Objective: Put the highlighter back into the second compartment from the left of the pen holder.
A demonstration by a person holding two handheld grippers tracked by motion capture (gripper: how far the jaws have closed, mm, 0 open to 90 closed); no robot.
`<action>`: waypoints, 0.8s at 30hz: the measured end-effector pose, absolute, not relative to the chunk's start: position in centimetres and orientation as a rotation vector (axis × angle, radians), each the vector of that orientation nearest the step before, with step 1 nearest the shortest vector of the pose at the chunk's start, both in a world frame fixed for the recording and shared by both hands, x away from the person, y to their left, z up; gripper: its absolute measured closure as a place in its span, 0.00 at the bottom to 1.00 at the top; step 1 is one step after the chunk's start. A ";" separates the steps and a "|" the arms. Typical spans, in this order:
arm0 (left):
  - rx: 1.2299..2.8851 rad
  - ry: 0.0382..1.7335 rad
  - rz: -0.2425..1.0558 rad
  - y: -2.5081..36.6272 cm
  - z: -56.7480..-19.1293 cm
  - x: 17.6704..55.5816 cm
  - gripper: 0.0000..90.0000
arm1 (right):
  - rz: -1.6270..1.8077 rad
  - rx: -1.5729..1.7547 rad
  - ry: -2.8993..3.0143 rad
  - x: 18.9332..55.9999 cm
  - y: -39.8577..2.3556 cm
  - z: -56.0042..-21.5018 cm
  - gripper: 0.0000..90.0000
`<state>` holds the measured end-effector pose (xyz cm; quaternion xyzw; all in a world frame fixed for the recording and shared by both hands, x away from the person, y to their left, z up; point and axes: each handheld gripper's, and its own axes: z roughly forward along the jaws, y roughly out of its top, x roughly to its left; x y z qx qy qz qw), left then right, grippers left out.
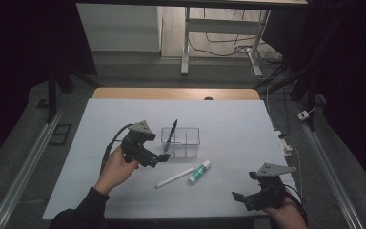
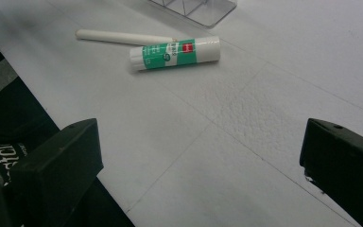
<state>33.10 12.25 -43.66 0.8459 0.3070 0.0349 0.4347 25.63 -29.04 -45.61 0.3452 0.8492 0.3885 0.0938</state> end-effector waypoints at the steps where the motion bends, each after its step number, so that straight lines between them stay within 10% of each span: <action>1: 2.104 0.764 0.084 12.1 -43.7 33.0 0.00 | 1.153 1.024 2.520 25.6 -29.0 -45.6 0.00; 24: 2.300 0.734 0.064 7.3 -47.1 31.9 0.00 | 1.152 1.021 2.527 25.6 -29.0 -45.6 0.00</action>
